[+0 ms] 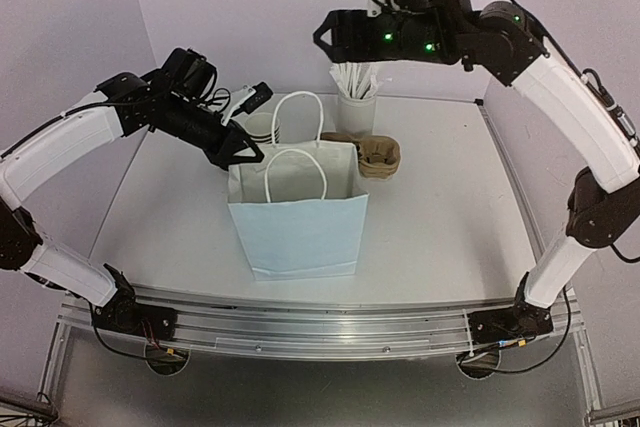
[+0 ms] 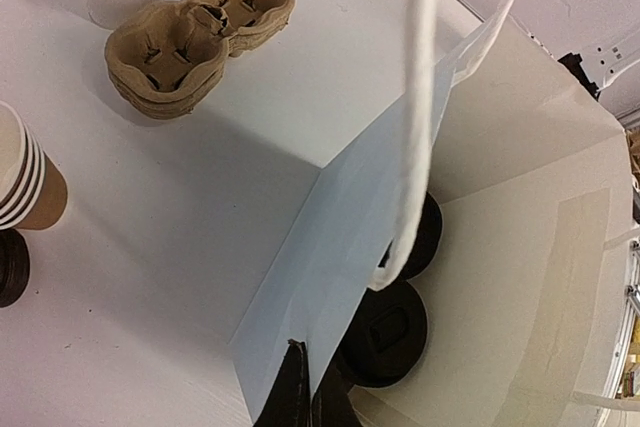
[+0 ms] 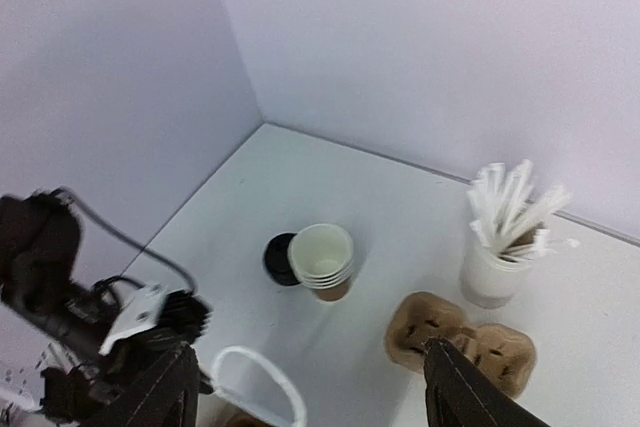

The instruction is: Pack the takeout coffee

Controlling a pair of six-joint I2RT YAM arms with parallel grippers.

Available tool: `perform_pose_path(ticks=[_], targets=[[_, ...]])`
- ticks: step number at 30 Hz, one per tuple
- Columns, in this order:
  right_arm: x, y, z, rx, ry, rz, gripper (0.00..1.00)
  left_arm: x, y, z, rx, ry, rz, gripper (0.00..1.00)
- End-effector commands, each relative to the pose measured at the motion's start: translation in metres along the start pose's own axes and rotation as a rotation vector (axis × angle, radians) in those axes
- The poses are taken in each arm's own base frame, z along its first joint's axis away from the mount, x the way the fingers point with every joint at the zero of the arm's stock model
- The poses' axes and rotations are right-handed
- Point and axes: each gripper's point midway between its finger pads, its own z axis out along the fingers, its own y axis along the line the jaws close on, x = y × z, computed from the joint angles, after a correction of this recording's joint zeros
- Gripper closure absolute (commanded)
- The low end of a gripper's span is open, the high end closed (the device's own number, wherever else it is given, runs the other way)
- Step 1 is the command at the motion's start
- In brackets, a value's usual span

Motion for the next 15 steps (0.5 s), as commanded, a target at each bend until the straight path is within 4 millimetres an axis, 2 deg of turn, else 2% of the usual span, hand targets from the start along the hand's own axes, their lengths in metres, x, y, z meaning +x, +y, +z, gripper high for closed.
perform_pose_path(ticks=[1, 4, 6, 8, 13, 15], targets=[[-0.002, -0.093, 0.034, 0.194, 0.017, 0.028, 0.29, -0.010, 0.002, -0.002, 0.007, -0.008, 0.033, 1.00], [0.007, -0.128, 0.068, 0.230, 0.071, 0.000, 0.31, -0.011, 0.005, -0.002, 0.003, -0.004, 0.051, 1.00], [0.008, -0.150, 0.086, 0.234, 0.089, 0.014, 0.35, -0.013, 0.007, -0.002, 0.001, -0.002, 0.065, 1.00], [0.015, -0.168, 0.114, 0.232, 0.115, 0.018, 0.40, -0.015, 0.007, 0.000, 0.005, 0.005, 0.085, 1.00], [0.019, -0.181, 0.171, 0.163, 0.122, -0.008, 0.47, -0.016, 0.006, 0.002, 0.019, 0.016, 0.145, 1.00], [0.027, -0.184, 0.193, 0.137, 0.132, -0.018, 0.48, -0.018, 0.007, 0.002, 0.017, 0.018, 0.169, 1.00]])
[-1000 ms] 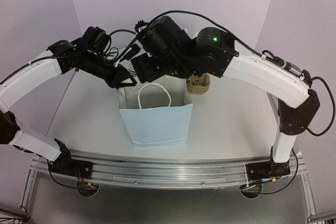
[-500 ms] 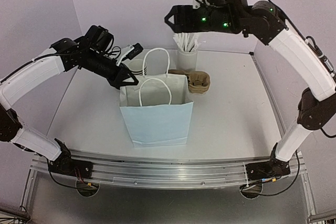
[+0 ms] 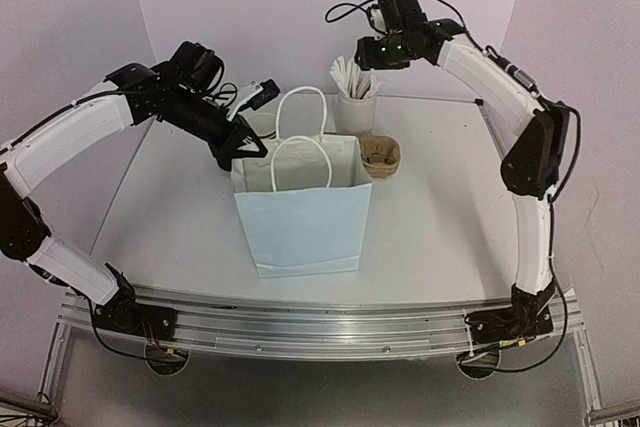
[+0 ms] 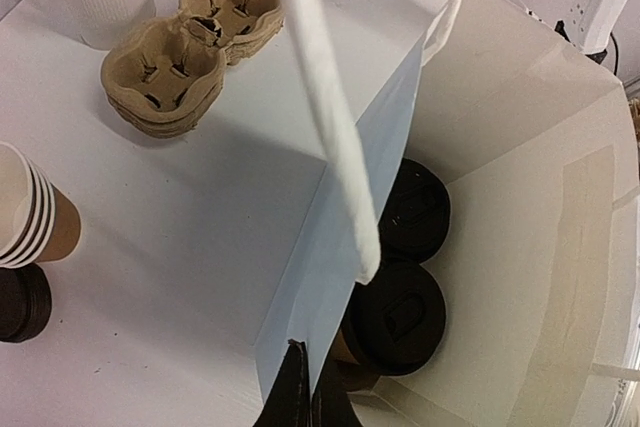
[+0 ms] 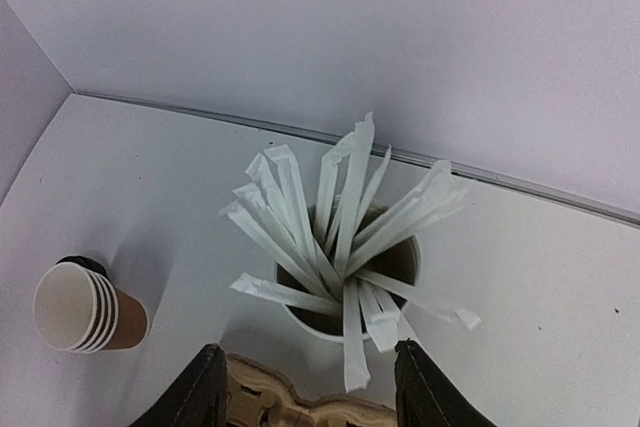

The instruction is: Pack the takeout coffee

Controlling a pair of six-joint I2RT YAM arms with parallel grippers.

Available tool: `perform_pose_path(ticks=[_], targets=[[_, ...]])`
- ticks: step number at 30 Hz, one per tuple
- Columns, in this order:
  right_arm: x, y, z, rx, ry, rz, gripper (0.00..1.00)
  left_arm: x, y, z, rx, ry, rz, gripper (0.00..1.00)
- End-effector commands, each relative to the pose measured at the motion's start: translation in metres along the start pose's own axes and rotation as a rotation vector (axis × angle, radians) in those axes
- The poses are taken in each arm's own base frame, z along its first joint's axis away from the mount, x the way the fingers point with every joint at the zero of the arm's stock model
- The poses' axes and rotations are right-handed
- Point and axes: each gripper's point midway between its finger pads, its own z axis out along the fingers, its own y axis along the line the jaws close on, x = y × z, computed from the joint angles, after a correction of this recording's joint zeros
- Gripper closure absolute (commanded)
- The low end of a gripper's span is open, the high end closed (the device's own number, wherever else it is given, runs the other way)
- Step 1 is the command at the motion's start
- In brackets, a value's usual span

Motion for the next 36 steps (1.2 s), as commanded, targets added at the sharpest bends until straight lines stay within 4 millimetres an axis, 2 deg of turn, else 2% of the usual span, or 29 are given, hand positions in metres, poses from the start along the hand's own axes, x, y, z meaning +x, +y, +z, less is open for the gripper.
perform_pose_path(ticks=[1, 7, 11, 14, 18, 25, 30, 36], targets=[[-0.023, 0.023, 0.024, -0.142, -0.065, -0.050, 0.48, -0.010, 0.000, -0.003, 0.009, -0.003, 0.090, 1.00], [-0.017, 0.028, 0.061, -0.177, -0.085, -0.046, 0.57, -0.011, -0.002, -0.004, 0.020, -0.001, 0.127, 1.00], [-0.016, 0.020, 0.080, -0.144, -0.121, -0.020, 0.63, -0.011, -0.003, -0.006, 0.021, 0.000, 0.135, 0.97], [-0.020, 0.007, 0.093, -0.097, -0.152, 0.023, 0.64, -0.015, -0.002, -0.009, 0.014, -0.003, 0.135, 0.92], [-0.022, -0.003, 0.105, -0.063, -0.179, 0.056, 0.66, -0.022, 0.000, -0.016, 0.000, -0.014, 0.128, 0.86], [-0.008, -0.013, 0.121, -0.029, -0.152, 0.098, 0.70, -0.032, -0.002, -0.029, -0.013, -0.033, 0.139, 0.72], [0.001, -0.016, 0.131, -0.018, -0.135, 0.103, 0.72, -0.041, 0.000, -0.040, -0.044, -0.057, 0.153, 0.69], [0.018, -0.020, 0.145, 0.001, -0.103, 0.104, 0.72, -0.041, 0.005, -0.045, -0.068, -0.061, 0.147, 0.69]])
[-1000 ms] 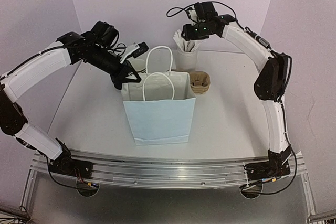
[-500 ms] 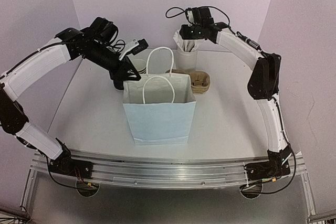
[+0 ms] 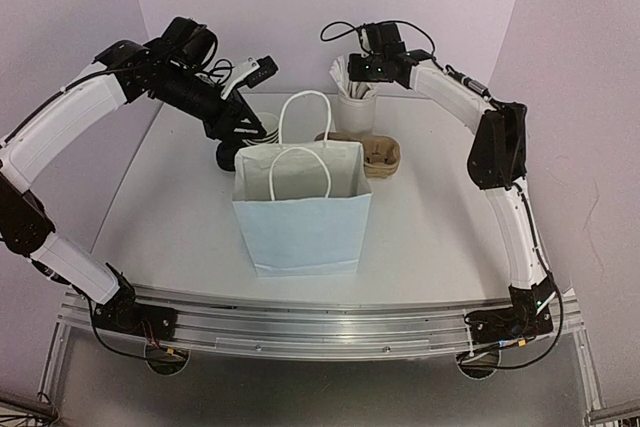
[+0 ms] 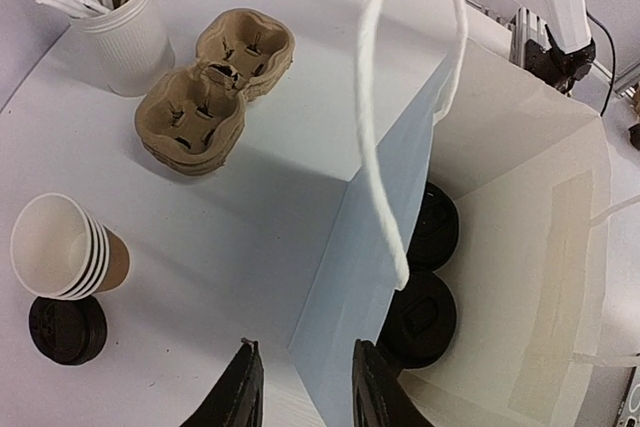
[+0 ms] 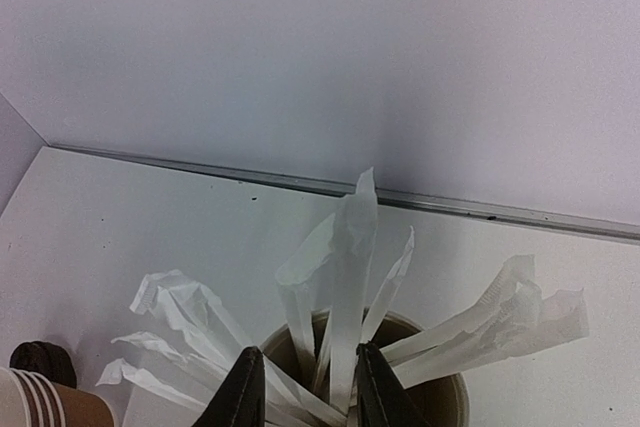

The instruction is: Pack the takeout coffee

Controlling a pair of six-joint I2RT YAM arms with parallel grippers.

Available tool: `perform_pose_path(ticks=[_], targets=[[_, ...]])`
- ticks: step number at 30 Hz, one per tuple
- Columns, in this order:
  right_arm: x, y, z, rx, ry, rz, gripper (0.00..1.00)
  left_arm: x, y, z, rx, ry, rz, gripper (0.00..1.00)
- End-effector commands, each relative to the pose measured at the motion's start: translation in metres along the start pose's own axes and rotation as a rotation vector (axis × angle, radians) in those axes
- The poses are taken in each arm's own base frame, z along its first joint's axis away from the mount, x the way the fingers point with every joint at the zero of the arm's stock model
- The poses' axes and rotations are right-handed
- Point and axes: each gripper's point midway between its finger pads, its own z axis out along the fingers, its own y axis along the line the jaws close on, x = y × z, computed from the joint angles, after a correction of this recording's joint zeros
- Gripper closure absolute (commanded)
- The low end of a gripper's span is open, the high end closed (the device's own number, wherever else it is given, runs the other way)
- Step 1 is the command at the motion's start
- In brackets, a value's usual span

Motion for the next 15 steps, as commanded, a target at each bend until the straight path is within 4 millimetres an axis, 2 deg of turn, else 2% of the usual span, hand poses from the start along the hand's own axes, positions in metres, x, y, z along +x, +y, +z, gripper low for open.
perform_pose_path(ticks=[1, 7, 9, 12, 15], targets=[[0.006, -0.004, 0.014, 0.019, -0.013, 0.016, 0.72, -0.009, 0.003, -0.016, -0.037, -0.031, 0.021, 0.69], [0.013, -0.004, 0.026, 0.019, -0.011, 0.012, 0.75, -0.007, 0.004, -0.017, -0.035, -0.031, 0.006, 0.69], [0.011, -0.005, 0.025, 0.023, -0.016, 0.012, 0.81, -0.007, 0.004, -0.018, -0.037, -0.032, 0.002, 0.70], [0.010, -0.005, 0.023, 0.025, -0.018, 0.011, 0.96, -0.006, 0.004, -0.018, -0.034, -0.033, -0.001, 0.70], [0.010, -0.005, 0.019, 0.021, -0.013, 0.014, 1.00, -0.005, 0.004, -0.018, -0.034, -0.033, -0.005, 0.70]])
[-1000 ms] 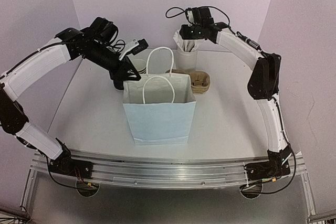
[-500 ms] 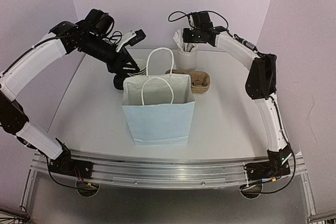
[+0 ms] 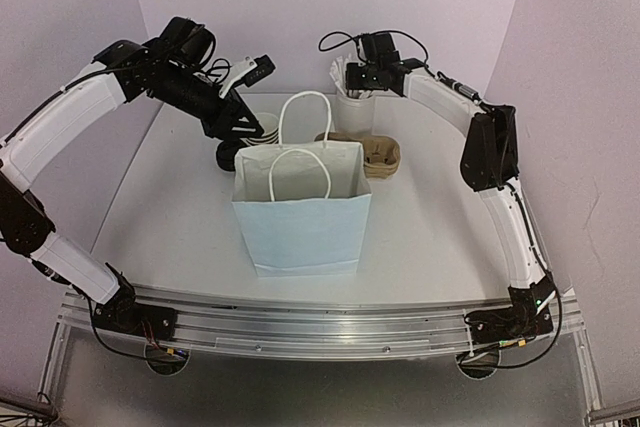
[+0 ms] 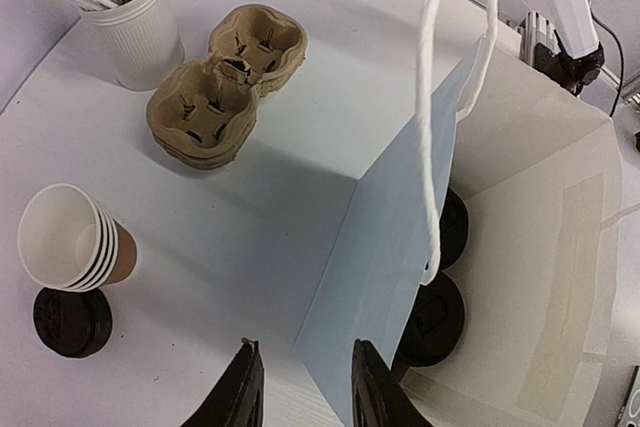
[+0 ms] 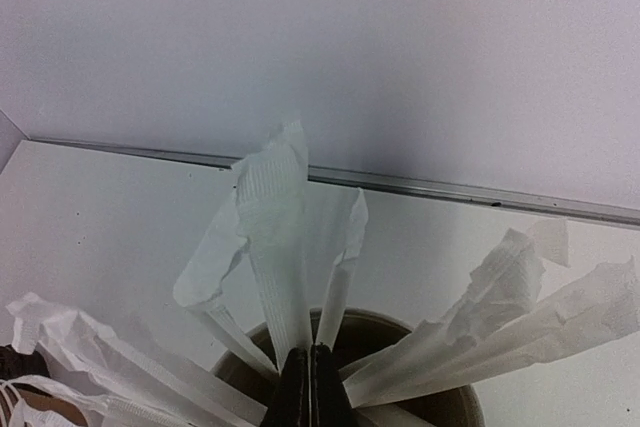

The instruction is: Pack the takeout coffee

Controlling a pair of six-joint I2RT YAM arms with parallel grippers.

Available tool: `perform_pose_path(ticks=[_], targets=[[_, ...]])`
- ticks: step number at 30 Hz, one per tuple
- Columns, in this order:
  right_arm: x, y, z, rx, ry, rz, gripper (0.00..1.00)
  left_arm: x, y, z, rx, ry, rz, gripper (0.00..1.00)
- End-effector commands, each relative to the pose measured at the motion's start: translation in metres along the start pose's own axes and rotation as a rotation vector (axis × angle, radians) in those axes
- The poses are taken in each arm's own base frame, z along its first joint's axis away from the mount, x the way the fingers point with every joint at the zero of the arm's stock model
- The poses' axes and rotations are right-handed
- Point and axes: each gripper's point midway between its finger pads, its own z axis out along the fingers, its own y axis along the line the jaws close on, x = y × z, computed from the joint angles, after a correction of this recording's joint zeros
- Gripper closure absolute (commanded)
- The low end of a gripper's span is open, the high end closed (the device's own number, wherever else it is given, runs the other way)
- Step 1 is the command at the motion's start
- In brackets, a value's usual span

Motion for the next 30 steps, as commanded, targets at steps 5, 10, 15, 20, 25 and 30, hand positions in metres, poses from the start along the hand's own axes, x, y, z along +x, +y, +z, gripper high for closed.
perform_pose_path(ticks=[5, 10, 15, 20, 25, 30], targets=[[-0.030, 0.006, -0.027, -0.026, -0.063, 0.003, 1.00, -0.006, -0.002, -0.016, -0.014, -0.034, 0.008, 0.70], [-0.067, 0.015, -0.062, -0.068, -0.138, -0.008, 1.00, -0.006, -0.002, -0.016, -0.014, -0.038, 0.008, 0.70], [-0.095, 0.024, -0.091, -0.116, -0.202, 0.001, 1.00, -0.006, -0.002, -0.016, -0.012, -0.042, 0.008, 0.70], [-0.093, 0.024, -0.097, -0.120, -0.190, -0.001, 1.00, -0.006, -0.002, -0.017, -0.012, -0.046, 0.013, 0.70], [-0.075, 0.026, -0.101, -0.150, -0.136, 0.011, 0.76, -0.004, -0.002, -0.018, -0.014, -0.045, 0.011, 0.70], [-0.048, 0.079, -0.113, -0.410, -0.052, -0.096, 0.33, -0.002, -0.002, -0.016, -0.014, -0.044, 0.010, 0.71]])
